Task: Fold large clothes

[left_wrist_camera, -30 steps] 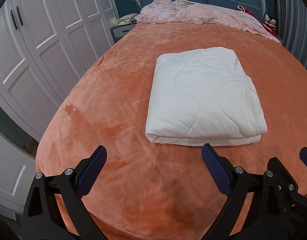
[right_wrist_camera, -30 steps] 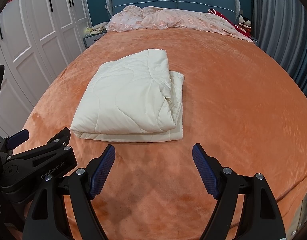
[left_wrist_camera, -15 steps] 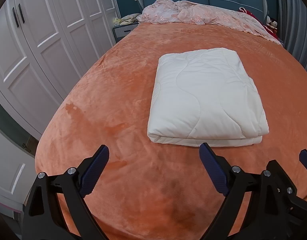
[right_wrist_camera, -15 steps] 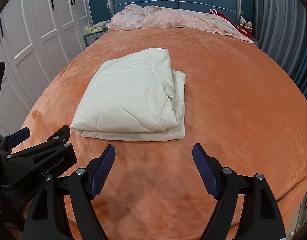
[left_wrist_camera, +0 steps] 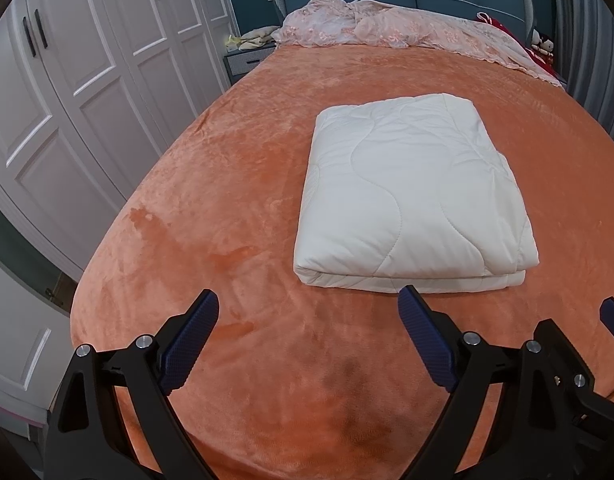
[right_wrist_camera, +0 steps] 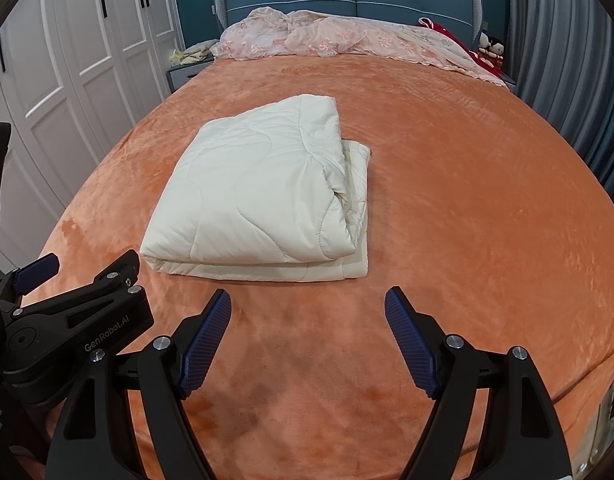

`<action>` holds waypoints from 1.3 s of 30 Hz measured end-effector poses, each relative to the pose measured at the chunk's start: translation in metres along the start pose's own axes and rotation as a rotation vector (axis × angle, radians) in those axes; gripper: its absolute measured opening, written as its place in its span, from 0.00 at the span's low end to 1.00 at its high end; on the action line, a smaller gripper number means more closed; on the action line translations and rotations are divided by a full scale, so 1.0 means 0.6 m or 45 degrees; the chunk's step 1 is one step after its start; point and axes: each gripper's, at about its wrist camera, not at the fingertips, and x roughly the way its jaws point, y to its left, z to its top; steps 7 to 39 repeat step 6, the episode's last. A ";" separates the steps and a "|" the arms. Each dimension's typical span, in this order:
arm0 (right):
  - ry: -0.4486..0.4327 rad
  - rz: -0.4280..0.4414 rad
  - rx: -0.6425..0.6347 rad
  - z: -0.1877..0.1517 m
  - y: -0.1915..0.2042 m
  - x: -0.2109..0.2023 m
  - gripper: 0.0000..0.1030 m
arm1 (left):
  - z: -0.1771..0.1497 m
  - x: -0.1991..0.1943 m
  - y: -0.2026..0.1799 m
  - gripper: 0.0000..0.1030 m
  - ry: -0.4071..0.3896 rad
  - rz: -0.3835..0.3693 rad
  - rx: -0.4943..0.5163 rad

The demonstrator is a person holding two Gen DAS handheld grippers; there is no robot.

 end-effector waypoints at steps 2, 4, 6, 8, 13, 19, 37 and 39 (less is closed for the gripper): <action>0.000 0.000 0.004 0.000 0.000 -0.001 0.75 | 0.001 0.003 0.004 0.84 0.009 -0.016 -0.013; -0.002 -0.007 -0.001 -0.002 0.001 -0.003 0.75 | 0.002 0.004 0.005 0.83 0.007 -0.017 -0.009; -0.002 -0.007 0.001 -0.003 0.001 -0.004 0.75 | 0.003 0.006 0.006 0.83 0.008 -0.020 0.001; -0.002 -0.007 0.001 -0.003 0.001 -0.004 0.75 | 0.003 0.006 0.006 0.83 0.008 -0.020 0.001; -0.002 -0.007 0.001 -0.003 0.001 -0.004 0.75 | 0.003 0.006 0.006 0.83 0.008 -0.020 0.001; -0.002 -0.007 0.001 -0.003 0.001 -0.004 0.75 | 0.003 0.006 0.006 0.83 0.008 -0.020 0.001; -0.002 -0.007 0.001 -0.003 0.001 -0.004 0.75 | 0.003 0.006 0.006 0.83 0.008 -0.020 0.001; -0.002 -0.007 0.001 -0.003 0.001 -0.004 0.75 | 0.003 0.006 0.006 0.83 0.008 -0.020 0.001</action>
